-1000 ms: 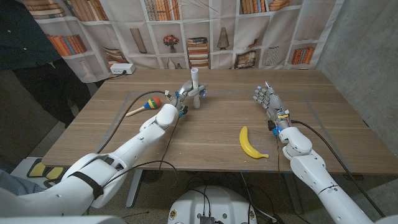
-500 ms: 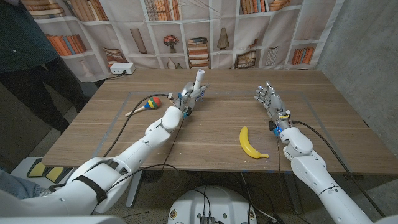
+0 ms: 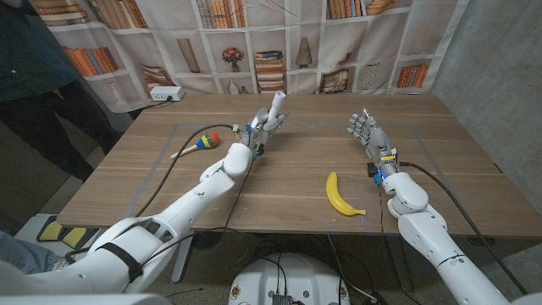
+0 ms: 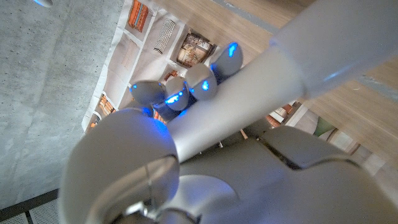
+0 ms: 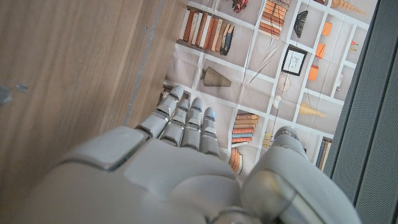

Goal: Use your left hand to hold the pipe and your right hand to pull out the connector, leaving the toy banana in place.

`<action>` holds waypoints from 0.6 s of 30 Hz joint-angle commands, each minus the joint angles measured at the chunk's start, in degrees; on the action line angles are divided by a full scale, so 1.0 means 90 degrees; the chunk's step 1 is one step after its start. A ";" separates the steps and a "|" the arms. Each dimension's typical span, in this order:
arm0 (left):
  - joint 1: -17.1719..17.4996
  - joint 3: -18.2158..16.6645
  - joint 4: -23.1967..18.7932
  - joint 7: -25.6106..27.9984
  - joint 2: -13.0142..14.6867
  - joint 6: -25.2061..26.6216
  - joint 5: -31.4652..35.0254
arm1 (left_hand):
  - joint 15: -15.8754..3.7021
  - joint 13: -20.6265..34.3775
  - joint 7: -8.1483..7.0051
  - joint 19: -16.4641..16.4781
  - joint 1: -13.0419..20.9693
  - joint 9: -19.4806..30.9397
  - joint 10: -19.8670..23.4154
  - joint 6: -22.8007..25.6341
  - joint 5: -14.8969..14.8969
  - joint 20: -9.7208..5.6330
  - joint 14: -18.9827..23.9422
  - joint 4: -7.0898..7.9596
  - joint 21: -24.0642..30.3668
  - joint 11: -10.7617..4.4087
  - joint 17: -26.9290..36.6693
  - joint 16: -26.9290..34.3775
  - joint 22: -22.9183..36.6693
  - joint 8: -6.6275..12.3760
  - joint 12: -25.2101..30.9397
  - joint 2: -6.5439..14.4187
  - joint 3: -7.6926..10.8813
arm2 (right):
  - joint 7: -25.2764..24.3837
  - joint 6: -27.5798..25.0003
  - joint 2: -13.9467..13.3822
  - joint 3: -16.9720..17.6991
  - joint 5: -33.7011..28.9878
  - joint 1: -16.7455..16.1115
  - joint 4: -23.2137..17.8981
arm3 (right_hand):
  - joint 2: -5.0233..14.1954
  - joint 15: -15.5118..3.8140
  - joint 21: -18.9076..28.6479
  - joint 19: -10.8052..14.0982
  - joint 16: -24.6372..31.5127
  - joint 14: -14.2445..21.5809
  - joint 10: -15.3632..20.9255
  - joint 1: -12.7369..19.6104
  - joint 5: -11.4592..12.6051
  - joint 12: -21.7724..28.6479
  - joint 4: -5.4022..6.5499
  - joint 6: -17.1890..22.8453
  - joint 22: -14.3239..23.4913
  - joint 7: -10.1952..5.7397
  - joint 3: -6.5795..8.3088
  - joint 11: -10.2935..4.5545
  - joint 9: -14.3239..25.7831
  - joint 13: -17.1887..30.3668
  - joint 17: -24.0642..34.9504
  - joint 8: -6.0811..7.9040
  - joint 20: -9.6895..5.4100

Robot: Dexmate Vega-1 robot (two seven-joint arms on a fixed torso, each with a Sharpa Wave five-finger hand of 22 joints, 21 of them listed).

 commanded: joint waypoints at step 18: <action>0.0091 -0.0070 -0.0908 -0.0516 0.0610 -0.0413 0.0383 | -0.0003 -0.0192 0.0285 -0.0015 0.0678 -0.0448 0.0172 0.0328 0.0139 0.0001 0.0025 -0.0410 0.0132 0.0161 0.0029 0.0462 0.0141 0.0140 0.0143 -0.0148 0.1236 | -0.0530 -0.1526 -0.1260 -0.0187 -0.2534 -0.0084 -0.2352 | -0.0063 -0.0234 -0.0162 0.0418 -0.0093 -0.0131 -0.0351 0.1566 0.0060 -0.0120 -0.0609 -0.0146 0.0003 -0.0229 0.0385 -0.0261 0.0013 0.0005 -0.0014 -0.0048 -0.0008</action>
